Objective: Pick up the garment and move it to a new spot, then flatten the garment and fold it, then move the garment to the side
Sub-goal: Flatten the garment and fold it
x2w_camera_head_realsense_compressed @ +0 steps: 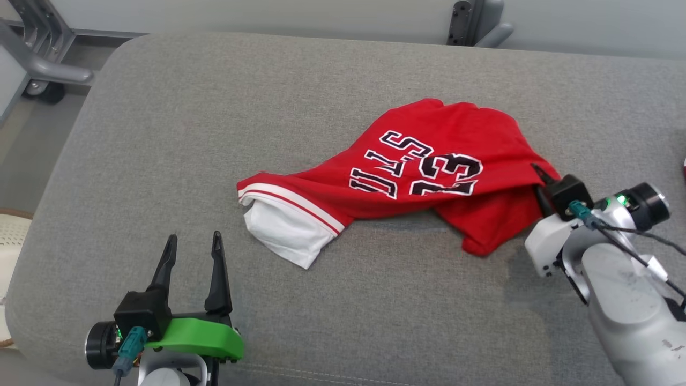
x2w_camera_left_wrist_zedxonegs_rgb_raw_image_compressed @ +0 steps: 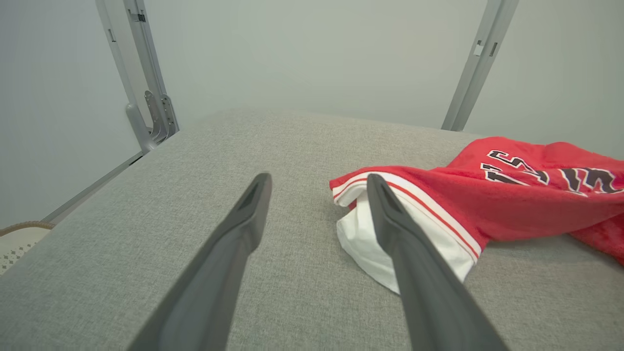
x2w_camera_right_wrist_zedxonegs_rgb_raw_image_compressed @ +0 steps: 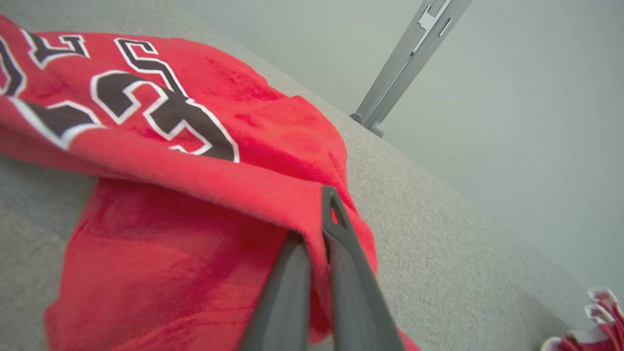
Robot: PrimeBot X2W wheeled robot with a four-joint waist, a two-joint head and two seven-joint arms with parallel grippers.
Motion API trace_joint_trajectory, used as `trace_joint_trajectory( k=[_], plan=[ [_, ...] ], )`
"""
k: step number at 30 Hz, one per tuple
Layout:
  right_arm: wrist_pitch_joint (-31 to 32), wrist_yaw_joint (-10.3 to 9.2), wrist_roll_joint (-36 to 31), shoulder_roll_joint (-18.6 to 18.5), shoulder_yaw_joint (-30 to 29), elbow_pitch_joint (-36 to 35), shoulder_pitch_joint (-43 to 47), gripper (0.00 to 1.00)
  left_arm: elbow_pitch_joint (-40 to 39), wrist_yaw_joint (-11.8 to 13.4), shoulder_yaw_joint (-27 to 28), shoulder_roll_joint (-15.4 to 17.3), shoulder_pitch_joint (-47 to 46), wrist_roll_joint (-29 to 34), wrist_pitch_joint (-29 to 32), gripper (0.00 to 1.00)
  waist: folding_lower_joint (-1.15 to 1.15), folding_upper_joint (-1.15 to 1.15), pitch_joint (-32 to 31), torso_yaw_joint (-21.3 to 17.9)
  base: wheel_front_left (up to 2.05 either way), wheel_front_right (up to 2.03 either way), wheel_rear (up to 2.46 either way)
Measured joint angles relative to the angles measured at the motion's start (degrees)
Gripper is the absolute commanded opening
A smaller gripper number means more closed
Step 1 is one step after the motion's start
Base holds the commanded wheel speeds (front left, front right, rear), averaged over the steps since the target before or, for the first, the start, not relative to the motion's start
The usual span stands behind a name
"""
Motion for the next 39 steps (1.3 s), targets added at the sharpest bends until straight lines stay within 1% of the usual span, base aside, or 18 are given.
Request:
trace_joint_trajectory(
  k=[5, 6, 8, 14, 15, 16, 17, 18, 19, 24, 29, 35, 39],
  plan=[
    [-0.01, 0.01, -0.03, -3.27, 1.74, 0.89, -5.48, 0.00, 0.04, -0.02, -0.71, -0.66, 0.02, -0.29, -0.01, 1.00, 0.00, 0.00, 0.65, 1.72, 0.00, 0.00, 0.00],
    [0.37, 0.00, -0.07, -4.49, 2.90, 2.34, -8.53, 0.00, 0.19, -0.08, -0.99, -0.99, -0.07, -0.30, -0.01, 1.00, 0.00, 0.00, 1.14, 2.52, 0.00, 0.00, 0.00],
    [1.11, 0.01, -0.15, -5.63, 4.25, 3.94, -11.57, 0.00, 0.53, -0.25, -1.09, -1.14, -0.32, -0.32, -0.02, 1.00, 0.00, 0.00, 1.78, 3.41, 0.00, 0.00, 0.00],
    [3.82, 0.01, 0.32, -6.82, 8.90, 11.51, -19.62, 0.00, 1.46, -0.69, -1.79, -2.00, -1.75, -0.35, -0.19, 1.00, 0.00, 0.00, 4.03, 6.35, 0.00, 0.00, 0.00],
    [3.82, 0.01, 0.32, -6.82, 8.90, 11.51, -19.62, 0.00, 1.46, -0.69, -1.79, -2.00, -1.75, -0.35, -0.19, 1.00, 0.00, 0.00, 4.03, 6.35, 0.00, 0.00, 0.00],
    [4.11, 0.01, 0.51, -6.92, 9.45, 12.91, -20.69, 0.06, 1.69, -0.83, -1.88, -2.18, -1.94, -0.35, -0.20, 1.00, 0.00, 0.00, 4.41, 6.87, 0.00, 0.00, 0.00],
    [4.35, 0.00, 0.98, -6.87, 9.69, 14.17, -21.71, 0.42, 1.98, -0.91, -1.93, -2.36, -2.20, -0.35, -0.21, 1.00, 0.00, 0.00, 4.78, 7.36, 0.00, 0.00, 0.00],
    [4.69, 0.00, 1.54, -6.66, 9.87, 15.45, -22.71, 0.96, 2.11, -0.96, -1.93, -2.50, -2.44, -0.35, -0.23, 1.00, 0.00, 0.00, 5.15, 7.80, 0.00, 0.00, 0.00],
    [4.81, 0.00, 1.92, -6.36, 10.18, 16.51, -23.60, 1.00, 2.13, -1.09, -1.86, -2.63, -2.65, -0.35, -0.25, 1.00, 0.00, 0.00, 5.54, 8.21, 0.00, 0.00, 0.00],
    [2.91, 0.01, 3.32, -5.19, 11.47, 19.72, -25.87, 1.00, 2.29, -1.09, -1.15, -3.05, -2.79, -0.26, -0.26, 1.00, 0.00, 0.00, 6.89, 9.15, 0.00, 0.00, 0.00],
    [1.18, 0.01, 5.42, -5.27, 11.96, 20.93, -26.80, 1.00, 2.31, -1.42, -0.03, -3.02, -2.79, 0.32, -0.27, 1.00, 0.00, 0.00, 6.88, 7.60, 0.00, 0.00, 0.00],
    [0.16, 0.01, 8.91, -5.90, 10.93, 18.30, -26.08, 1.00, 1.76, -1.86, 0.86, -2.72, -2.79, 1.31, -0.27, 1.00, 0.00, 0.00, 5.86, 3.77, 0.00, 0.00, 0.00],
    [0.00, 0.01, 12.03, -6.68, 8.51, 13.25, -21.68, 1.00, 1.33, -1.86, 0.93, -2.64, -2.64, 1.76, -0.27, 1.00, 0.00, 0.00, 4.87, 1.12, 0.00, 0.00, 0.00]
  ],
)
